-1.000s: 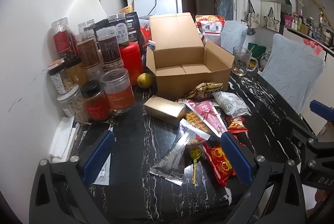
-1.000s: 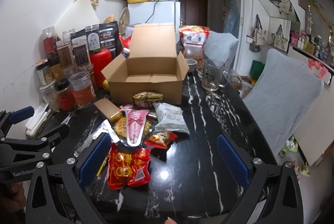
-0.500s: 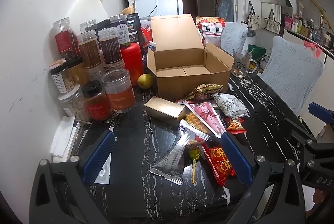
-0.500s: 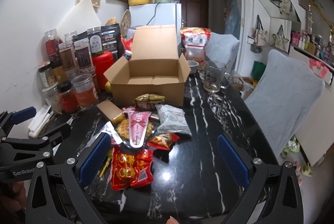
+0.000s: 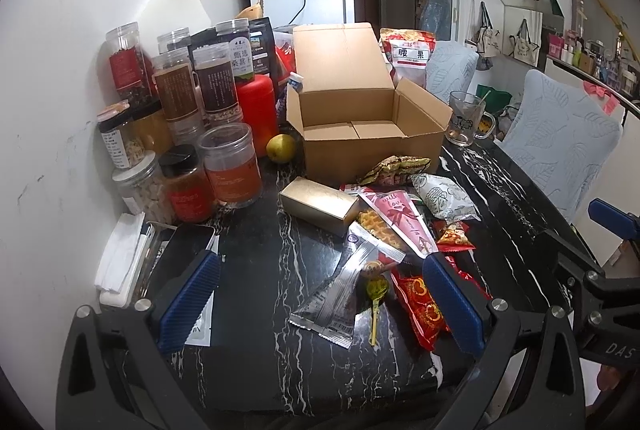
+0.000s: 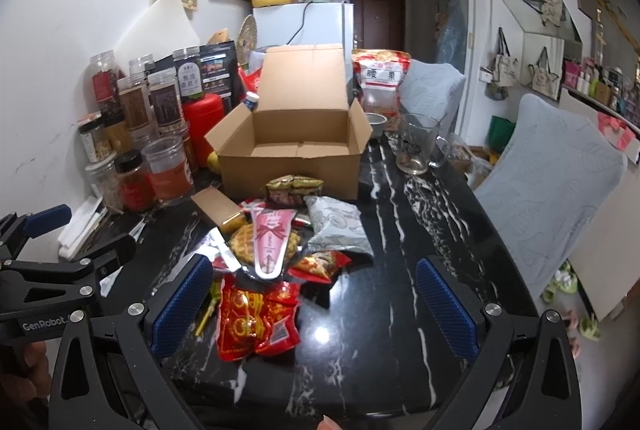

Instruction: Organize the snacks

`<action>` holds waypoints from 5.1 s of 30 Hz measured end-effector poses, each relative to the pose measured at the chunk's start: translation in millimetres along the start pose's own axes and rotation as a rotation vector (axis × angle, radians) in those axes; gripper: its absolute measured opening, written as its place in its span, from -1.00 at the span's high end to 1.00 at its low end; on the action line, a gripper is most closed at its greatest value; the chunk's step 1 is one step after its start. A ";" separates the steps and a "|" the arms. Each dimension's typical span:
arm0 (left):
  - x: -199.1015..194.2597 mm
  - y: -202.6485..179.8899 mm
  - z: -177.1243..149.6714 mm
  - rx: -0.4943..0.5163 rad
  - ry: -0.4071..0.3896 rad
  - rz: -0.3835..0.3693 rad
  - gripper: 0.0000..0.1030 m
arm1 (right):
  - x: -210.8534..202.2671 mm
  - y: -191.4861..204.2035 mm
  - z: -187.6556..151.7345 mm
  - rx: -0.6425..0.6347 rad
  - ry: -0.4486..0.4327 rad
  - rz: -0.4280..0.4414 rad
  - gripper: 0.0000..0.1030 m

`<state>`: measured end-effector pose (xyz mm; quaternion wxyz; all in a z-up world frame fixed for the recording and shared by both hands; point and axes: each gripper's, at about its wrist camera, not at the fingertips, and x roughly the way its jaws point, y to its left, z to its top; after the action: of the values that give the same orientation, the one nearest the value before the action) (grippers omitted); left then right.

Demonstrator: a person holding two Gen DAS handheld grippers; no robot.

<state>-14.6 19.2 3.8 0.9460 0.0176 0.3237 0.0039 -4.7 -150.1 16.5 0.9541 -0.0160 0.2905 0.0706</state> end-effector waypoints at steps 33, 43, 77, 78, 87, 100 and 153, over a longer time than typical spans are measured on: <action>23.9 33.7 -51.8 -0.053 0.072 -0.071 -1.00 | 89.0 36.5 -58.9 -0.073 0.209 0.117 -1.00; 33.7 42.6 -54.8 -0.084 0.084 -0.116 -1.00 | 141.5 45.7 -63.8 -0.098 0.354 0.043 -1.00; 150.2 10.7 -44.9 0.102 0.209 -0.204 0.09 | 123.1 15.4 -70.6 -0.016 0.276 0.185 -0.18; 149.5 10.4 -45.0 0.100 0.206 -0.207 0.16 | 122.4 14.2 -70.8 -0.015 0.273 0.200 -0.18; 107.6 17.7 -28.2 0.044 0.065 -0.164 0.28 | 113.0 -2.9 -67.5 0.062 0.224 0.330 -0.10; 111.9 16.5 36.2 0.029 0.064 -0.195 0.28 | 101.9 -25.7 -10.8 0.060 0.169 0.307 -0.10; 263.3 -15.7 262.1 0.014 -0.012 -0.298 0.28 | 280.4 -73.7 209.0 0.056 0.045 0.246 -0.10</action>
<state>353.9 0.3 49.0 0.9379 -0.0237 0.3172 -0.1388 351.6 -172.9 33.2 0.9316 0.0450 0.3135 0.1783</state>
